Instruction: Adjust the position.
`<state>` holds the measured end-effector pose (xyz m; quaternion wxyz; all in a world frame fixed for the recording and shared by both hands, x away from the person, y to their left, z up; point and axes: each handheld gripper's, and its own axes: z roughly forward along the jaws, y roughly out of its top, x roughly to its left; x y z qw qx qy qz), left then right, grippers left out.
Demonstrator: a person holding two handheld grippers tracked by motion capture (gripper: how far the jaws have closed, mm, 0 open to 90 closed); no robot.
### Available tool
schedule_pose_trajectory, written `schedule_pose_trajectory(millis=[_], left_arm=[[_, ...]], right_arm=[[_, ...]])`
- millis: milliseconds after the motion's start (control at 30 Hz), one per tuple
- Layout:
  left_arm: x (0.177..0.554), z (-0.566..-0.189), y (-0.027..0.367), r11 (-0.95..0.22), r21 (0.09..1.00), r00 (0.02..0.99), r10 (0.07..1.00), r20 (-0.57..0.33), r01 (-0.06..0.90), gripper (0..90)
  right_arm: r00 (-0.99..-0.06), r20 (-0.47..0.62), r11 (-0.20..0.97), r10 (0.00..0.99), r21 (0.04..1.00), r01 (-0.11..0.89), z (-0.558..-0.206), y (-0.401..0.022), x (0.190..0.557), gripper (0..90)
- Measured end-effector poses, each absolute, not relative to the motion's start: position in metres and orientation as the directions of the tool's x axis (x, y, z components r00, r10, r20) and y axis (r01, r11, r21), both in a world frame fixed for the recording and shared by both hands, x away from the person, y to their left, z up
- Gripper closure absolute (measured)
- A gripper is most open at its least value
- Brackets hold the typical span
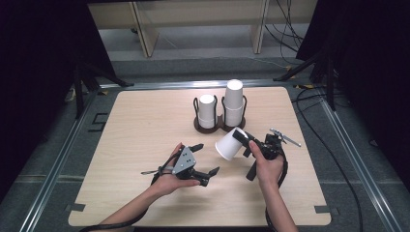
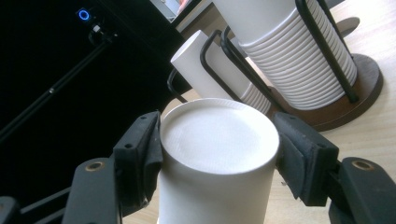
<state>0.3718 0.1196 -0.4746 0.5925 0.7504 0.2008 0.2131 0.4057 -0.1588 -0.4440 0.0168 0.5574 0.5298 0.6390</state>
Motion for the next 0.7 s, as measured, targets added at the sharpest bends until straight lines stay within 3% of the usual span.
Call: schedule_pose_trajectory(millis=[700], left_arm=[[0.393, -0.477, 0.105, -0.215, 0.976, 0.857, 0.506, 0.098, 0.015, 0.9]], right_arm=[[-0.359, 0.732, -0.464, 0.579, 0.658, 0.594, -0.444, -0.159, 0.409, 36.0]])
